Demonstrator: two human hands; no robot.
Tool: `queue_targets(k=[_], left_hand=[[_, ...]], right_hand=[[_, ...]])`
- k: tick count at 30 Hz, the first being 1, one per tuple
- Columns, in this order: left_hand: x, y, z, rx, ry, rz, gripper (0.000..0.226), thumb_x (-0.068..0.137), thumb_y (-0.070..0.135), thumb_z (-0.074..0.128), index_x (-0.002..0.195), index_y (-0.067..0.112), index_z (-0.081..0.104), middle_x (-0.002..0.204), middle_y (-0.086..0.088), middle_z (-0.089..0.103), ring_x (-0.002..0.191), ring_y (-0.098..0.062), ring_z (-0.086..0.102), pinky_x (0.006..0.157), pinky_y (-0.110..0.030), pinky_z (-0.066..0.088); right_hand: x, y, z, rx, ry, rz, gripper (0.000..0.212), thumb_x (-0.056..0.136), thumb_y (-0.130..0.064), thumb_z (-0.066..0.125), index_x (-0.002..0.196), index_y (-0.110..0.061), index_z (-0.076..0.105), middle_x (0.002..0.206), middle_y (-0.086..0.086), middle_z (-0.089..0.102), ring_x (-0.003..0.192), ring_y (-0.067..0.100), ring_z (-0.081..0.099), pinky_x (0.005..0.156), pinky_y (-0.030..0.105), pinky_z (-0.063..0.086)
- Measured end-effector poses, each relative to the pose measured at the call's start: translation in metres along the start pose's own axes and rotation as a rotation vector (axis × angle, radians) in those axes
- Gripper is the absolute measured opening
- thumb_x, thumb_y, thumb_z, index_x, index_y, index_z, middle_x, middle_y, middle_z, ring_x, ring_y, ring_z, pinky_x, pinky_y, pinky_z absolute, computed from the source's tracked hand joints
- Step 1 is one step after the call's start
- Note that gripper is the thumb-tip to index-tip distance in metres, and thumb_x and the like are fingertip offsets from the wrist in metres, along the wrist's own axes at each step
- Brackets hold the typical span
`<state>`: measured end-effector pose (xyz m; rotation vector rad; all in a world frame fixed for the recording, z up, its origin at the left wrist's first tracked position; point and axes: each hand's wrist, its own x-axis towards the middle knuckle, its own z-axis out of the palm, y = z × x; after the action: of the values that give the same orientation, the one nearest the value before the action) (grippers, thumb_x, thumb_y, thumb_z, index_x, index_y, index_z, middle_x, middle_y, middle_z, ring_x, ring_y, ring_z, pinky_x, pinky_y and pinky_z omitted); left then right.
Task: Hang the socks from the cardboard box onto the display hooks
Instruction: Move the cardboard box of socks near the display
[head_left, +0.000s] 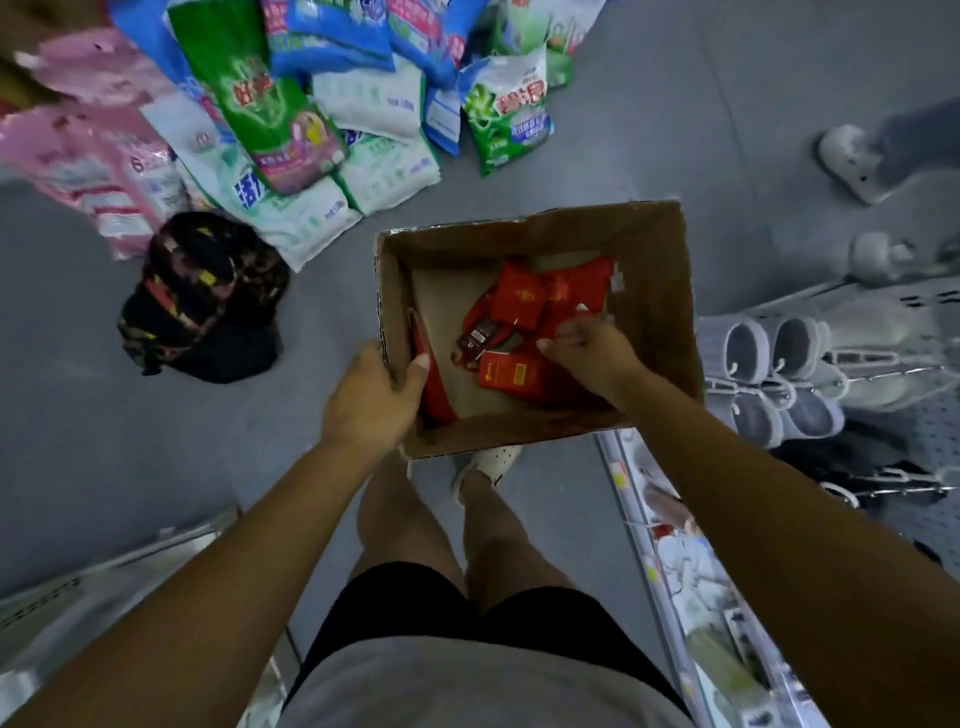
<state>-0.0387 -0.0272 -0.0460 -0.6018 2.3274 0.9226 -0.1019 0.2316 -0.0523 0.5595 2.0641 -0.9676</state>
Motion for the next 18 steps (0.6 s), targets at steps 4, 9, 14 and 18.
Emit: queue_targets(k=[4, 9, 14, 18], left_hand=[[0.013, -0.009, 0.018, -0.024, 0.017, 0.031, 0.029, 0.103, 0.052, 0.043, 0.106, 0.024, 0.038, 0.083, -0.004, 0.062, 0.072, -0.020, 0.063, 0.058, -0.032, 0.045], [0.017, -0.018, 0.032, -0.085, 0.141, 0.111, 0.032, 0.103, 0.046, 0.046, 0.120, 0.018, 0.042, 0.089, -0.001, 0.067, 0.070, -0.016, 0.066, 0.060, -0.039, 0.057], [0.020, -0.020, 0.038, -0.080, 0.188, 0.121, 0.035, 0.103, 0.048, 0.043, 0.120, 0.017, 0.043, 0.089, -0.001, 0.067, 0.067, -0.013, 0.064, 0.057, -0.033, 0.055], [0.021, -0.022, 0.040, -0.069, 0.194, 0.110, 0.037, 0.102, 0.050, 0.042, 0.120, 0.018, 0.043, 0.084, 0.002, 0.065, 0.063, -0.011, 0.062, 0.054, -0.029, 0.052]], right_hand=[[0.058, -0.002, 0.024, 0.315, -0.022, 0.222, 0.027, 0.091, -0.033, 0.071, 0.110, -0.017, 0.059, 0.125, 0.008, 0.061, 0.115, 0.027, 0.059, 0.103, 0.048, 0.048], [0.109, 0.006, 0.065, 0.577, -0.079, 0.433, 0.061, 0.094, -0.035, 0.067, 0.143, -0.008, 0.044, 0.138, 0.008, 0.057, 0.124, 0.026, 0.058, 0.096, 0.049, 0.052], [0.139, 0.010, 0.093, 0.738, -0.030, 0.456, 0.059, 0.086, -0.041, 0.076, 0.132, -0.009, 0.056, 0.119, 0.009, 0.069, 0.102, 0.024, 0.068, 0.091, 0.049, 0.057], [0.150, 0.008, 0.102, 0.811, -0.023, 0.480, 0.045, 0.092, -0.039, 0.069, 0.123, -0.008, 0.057, 0.119, 0.009, 0.069, 0.099, 0.023, 0.068, 0.099, 0.046, 0.054]])
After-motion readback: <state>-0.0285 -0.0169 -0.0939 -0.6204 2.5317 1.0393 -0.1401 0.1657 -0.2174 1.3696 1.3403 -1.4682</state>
